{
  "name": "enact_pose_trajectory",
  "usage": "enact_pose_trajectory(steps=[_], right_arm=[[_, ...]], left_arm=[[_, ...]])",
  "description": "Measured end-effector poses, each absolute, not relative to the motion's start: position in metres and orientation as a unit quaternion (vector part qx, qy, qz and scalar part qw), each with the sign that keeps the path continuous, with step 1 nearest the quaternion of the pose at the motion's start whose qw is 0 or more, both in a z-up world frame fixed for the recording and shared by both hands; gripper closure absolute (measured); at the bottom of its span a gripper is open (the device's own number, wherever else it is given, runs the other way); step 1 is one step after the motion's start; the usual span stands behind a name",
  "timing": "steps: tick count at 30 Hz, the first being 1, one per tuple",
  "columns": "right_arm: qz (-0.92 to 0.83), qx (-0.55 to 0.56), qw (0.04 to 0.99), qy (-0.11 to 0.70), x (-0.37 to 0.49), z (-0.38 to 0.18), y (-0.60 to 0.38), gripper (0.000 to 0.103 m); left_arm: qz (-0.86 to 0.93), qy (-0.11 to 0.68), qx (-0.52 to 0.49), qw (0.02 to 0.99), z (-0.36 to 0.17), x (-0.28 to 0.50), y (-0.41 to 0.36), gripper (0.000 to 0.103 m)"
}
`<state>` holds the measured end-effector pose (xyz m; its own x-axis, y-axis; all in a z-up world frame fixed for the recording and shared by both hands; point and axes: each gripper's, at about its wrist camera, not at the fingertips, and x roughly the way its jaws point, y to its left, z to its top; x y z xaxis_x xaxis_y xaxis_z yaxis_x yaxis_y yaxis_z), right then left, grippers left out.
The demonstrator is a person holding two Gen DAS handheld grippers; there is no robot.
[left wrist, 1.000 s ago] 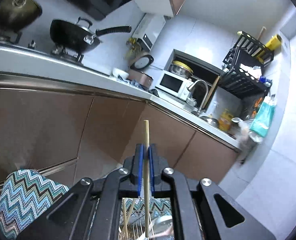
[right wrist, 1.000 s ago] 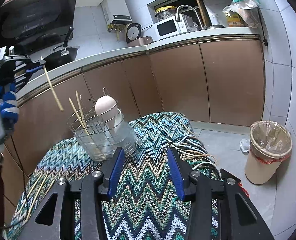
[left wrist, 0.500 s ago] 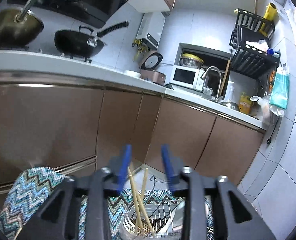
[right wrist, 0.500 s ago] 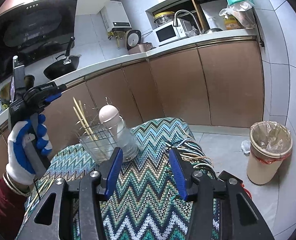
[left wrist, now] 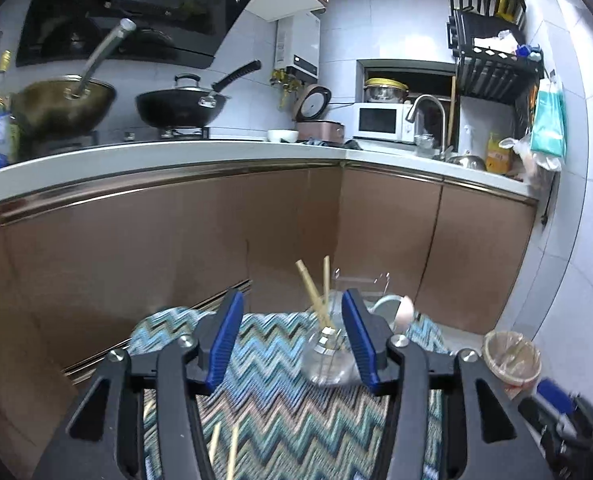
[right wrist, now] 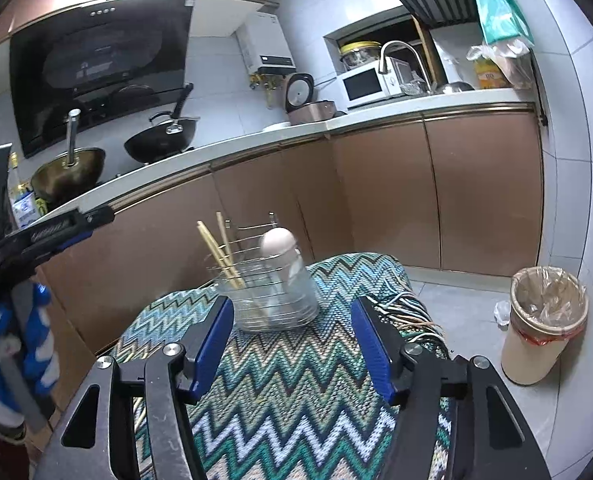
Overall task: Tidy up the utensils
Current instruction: 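Withdraw both open tools from the holder back above the table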
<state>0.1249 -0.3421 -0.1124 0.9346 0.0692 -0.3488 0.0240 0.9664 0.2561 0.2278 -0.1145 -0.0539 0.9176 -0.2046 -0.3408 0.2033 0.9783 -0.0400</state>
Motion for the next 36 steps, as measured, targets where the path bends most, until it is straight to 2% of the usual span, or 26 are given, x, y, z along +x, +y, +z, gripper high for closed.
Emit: enact_pose_trajectory(steps=[9,22,27,36], right_arm=[[0.035,0.114,0.979,0.164,0.096,-0.090,-0.315,0.043],[0.060,0.093,0.984,0.140,0.065,-0.066,-0.284,0.040],[0.066,0.081,0.986,0.131,0.055,-0.057,-0.272,0.038],[0.080,0.070,0.988,0.110,0.038,-0.042,-0.258,0.036]], left_arm=[[-0.070,0.187,0.026,0.979,-0.057,0.163,-0.083,0.050],[-0.038,0.179,0.026,0.983,-0.050,0.114,-0.054,0.048],[-0.028,0.169,0.023,0.985,-0.045,0.100,-0.043,0.040],[-0.009,0.157,0.020,0.987,-0.037,0.078,-0.026,0.039]])
